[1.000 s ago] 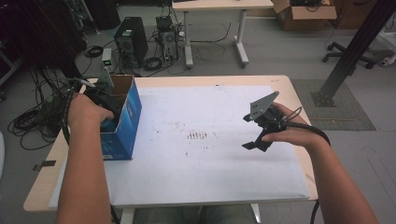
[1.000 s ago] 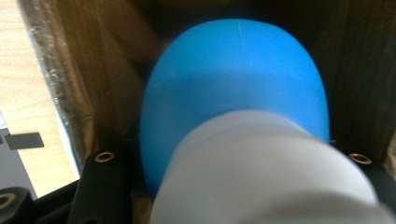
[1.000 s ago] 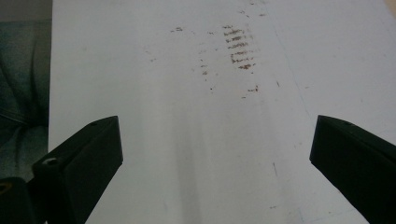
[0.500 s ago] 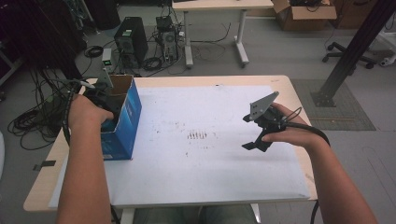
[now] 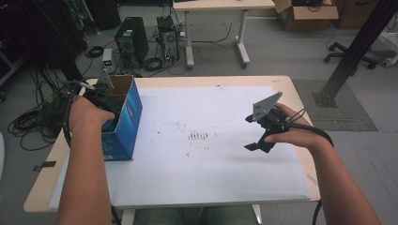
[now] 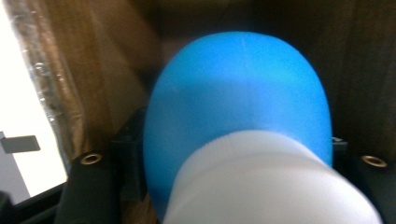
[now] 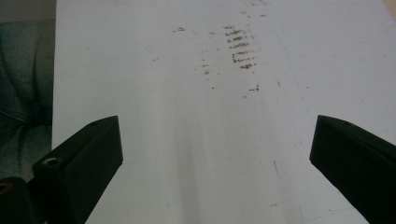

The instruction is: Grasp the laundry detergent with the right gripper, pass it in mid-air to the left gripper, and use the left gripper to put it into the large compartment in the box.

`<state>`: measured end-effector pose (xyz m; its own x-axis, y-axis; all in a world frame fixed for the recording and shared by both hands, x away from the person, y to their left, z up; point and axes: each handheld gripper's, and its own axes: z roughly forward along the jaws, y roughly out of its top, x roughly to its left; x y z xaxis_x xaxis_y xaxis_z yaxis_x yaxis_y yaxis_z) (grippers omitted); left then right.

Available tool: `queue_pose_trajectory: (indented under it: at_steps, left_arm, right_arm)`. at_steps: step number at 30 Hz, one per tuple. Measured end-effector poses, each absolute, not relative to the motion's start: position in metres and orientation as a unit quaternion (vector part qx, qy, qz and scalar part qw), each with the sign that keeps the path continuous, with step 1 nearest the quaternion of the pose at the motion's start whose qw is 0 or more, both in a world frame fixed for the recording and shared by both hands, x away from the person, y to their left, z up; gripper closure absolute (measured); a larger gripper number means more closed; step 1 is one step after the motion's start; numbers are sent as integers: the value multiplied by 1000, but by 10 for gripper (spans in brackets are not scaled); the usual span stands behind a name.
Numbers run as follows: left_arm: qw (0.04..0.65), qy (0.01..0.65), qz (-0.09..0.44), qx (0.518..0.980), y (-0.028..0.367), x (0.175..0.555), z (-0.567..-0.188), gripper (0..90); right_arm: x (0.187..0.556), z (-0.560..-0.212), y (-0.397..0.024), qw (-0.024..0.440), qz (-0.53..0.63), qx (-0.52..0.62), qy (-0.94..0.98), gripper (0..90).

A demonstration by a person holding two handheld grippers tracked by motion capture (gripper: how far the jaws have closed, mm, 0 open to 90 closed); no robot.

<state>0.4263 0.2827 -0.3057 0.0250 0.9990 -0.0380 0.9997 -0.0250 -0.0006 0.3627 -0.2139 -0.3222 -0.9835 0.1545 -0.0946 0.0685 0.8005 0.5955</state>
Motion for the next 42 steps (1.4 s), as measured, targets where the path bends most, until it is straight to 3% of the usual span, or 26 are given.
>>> queue_pose_trajectory:
  at_steps: [19, 38, 42]
  left_arm:
    - [35, 701, -7, 712, 283, 422, -285, 277]
    - [37, 703, 18, 710, 280, 411, -248, 157]
    - [34, 697, 28, 716, 275, 408, -240, 94]
  right_arm:
    - [361, -320, -215, 72, 315, 57, 945, 26]
    - [358, -315, -214, 78, 321, 51, 943, 26]
    - [356, -313, -215, 80, 322, 51, 942, 26]
